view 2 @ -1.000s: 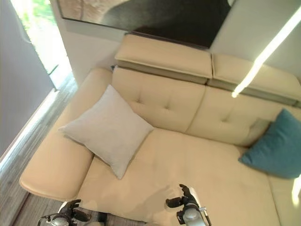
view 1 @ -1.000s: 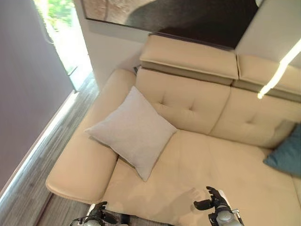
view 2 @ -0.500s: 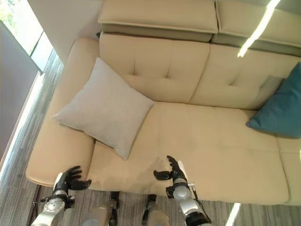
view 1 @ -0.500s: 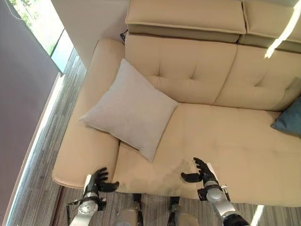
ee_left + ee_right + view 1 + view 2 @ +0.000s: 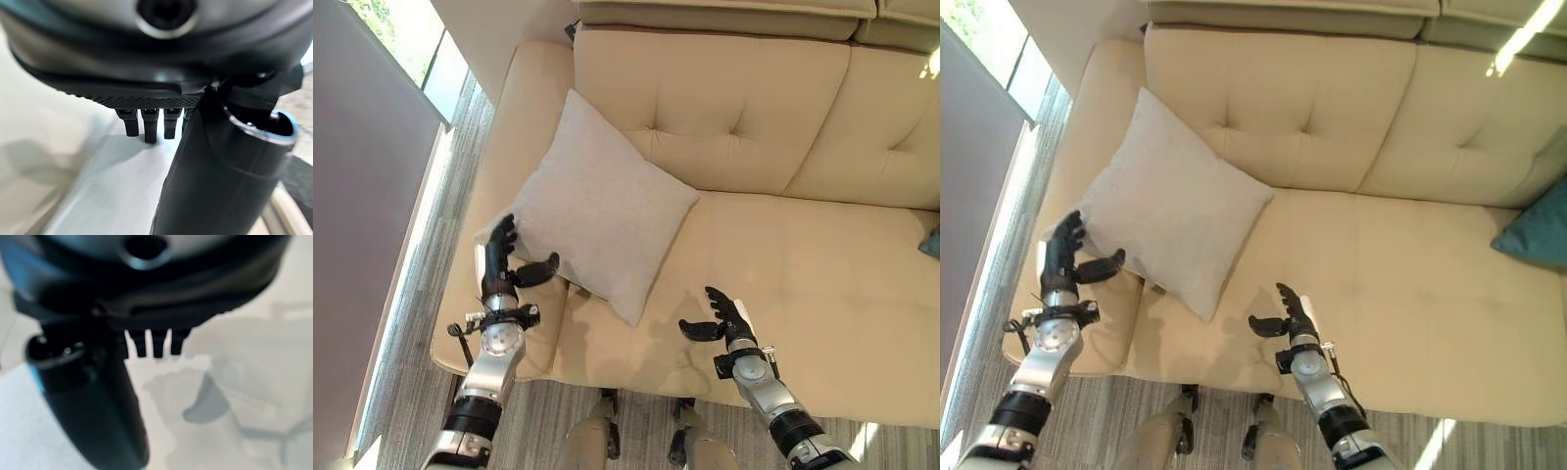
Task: Pick up all the scattered cushions and arrange them neatly on the sofa.
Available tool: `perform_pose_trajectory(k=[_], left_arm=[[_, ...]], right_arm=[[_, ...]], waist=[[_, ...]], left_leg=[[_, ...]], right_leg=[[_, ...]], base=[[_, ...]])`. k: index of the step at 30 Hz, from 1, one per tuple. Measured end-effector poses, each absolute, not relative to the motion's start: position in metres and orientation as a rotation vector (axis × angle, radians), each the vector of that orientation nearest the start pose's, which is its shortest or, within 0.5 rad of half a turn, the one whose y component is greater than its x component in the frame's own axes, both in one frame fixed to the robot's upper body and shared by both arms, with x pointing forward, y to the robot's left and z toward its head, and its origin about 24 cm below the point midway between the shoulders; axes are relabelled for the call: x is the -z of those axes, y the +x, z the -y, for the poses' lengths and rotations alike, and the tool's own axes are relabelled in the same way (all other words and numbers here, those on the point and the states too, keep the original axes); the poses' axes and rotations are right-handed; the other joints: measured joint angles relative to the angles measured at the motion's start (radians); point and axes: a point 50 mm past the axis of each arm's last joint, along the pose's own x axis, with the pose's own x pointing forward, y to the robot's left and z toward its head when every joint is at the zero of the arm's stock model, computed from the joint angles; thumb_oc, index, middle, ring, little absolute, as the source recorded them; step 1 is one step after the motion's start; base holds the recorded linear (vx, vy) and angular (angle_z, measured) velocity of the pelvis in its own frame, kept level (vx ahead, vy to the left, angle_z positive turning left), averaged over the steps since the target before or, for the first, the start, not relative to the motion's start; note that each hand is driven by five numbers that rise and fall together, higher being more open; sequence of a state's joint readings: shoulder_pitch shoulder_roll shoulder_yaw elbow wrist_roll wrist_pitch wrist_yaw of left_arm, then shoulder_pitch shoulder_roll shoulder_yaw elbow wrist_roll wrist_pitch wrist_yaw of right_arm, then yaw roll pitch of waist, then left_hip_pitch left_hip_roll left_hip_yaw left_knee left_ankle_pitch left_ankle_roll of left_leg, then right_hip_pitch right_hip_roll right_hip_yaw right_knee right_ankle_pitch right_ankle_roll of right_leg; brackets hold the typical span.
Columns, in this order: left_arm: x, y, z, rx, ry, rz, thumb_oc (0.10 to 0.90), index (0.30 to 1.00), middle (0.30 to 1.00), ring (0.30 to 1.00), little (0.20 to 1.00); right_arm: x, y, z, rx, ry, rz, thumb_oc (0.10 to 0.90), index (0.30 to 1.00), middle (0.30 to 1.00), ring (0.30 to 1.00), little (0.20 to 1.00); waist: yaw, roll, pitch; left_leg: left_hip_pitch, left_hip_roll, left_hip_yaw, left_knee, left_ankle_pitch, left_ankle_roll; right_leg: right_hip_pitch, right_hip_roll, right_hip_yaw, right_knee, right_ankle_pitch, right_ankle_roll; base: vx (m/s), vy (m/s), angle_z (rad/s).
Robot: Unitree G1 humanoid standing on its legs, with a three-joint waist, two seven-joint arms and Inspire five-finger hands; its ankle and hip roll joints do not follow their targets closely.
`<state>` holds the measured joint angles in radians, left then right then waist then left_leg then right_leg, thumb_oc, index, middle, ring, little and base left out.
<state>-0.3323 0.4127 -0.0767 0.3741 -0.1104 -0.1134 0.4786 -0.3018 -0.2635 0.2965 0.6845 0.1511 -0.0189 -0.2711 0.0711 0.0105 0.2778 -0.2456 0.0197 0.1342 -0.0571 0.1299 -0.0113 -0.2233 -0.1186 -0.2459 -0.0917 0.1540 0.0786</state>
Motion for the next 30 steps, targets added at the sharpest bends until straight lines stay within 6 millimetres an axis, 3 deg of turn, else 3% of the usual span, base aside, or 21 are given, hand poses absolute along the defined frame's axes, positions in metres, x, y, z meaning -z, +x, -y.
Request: perform_pose_trajectory(k=[7,12,16,22,30], left_arm=[[-0.112,0.315,-0.25,-0.514,0.516,0.252,0.8,0.9,0.9,0.9,0.9],[-0.147,0.33,-0.257,-0.527,0.665,0.334,0.8,0.9,0.9,0.9,0.9],[-0.161,0.344,-0.258,-0.506,0.752,0.335,0.8,0.9,0.9,0.9,0.9],[-0.158,0.365,-0.254,-0.446,0.883,0.24,0.8,0.9,0.9,0.9,0.9],[-0.143,0.363,-0.265,-0.449,0.945,0.149,0.8,0.9,0.9,0.9,0.9]], right_arm=[[0.032,0.286,0.168,0.071,-0.228,-0.359,0.8,0.9,0.9,0.9,0.9],[0.022,0.296,0.164,0.061,-0.222,-0.324,0.8,0.9,0.9,0.9,0.9],[0.017,0.301,0.157,0.033,-0.227,-0.303,0.8,0.9,0.9,0.9,0.9],[0.013,0.305,0.155,0.019,-0.238,-0.287,0.8,0.9,0.9,0.9,0.9],[-0.001,0.317,0.145,0.009,-0.224,-0.241,0.8,0.9,0.9,0.9,0.9]], waist=[[-0.002,-0.007,0.004],[-0.01,-0.05,0.028],[-0.033,-0.074,0.04],[-0.068,-0.083,0.045],[-0.075,-0.101,0.05]], left_leg=[[-0.022,0.004,-0.006,0.001,0.001,-0.004],[-0.04,0.008,-0.006,0.001,0.003,-0.008],[-0.042,0.007,-0.005,0.001,0.003,-0.008],[-0.054,0.008,-0.002,0.001,0.001,-0.009],[-0.059,0.007,0.04,0.001,-0.002,-0.012]], right_leg=[[-0.02,0.005,-0.002,0.0,-0.002,0.003],[-0.039,0.01,-0.001,0.0,-0.001,0.002],[-0.04,0.009,0.004,0.0,-0.001,0.001],[-0.055,0.011,0.009,0.0,-0.001,0.001],[-0.083,0.016,0.055,0.0,0.011,-0.007]], base=[[0.01,0.0,0.0],[0.02,0.012,0.0],[0.03,0.019,0.0],[0.01,0.009,-0.02],[0.02,0.027,-0.15]])
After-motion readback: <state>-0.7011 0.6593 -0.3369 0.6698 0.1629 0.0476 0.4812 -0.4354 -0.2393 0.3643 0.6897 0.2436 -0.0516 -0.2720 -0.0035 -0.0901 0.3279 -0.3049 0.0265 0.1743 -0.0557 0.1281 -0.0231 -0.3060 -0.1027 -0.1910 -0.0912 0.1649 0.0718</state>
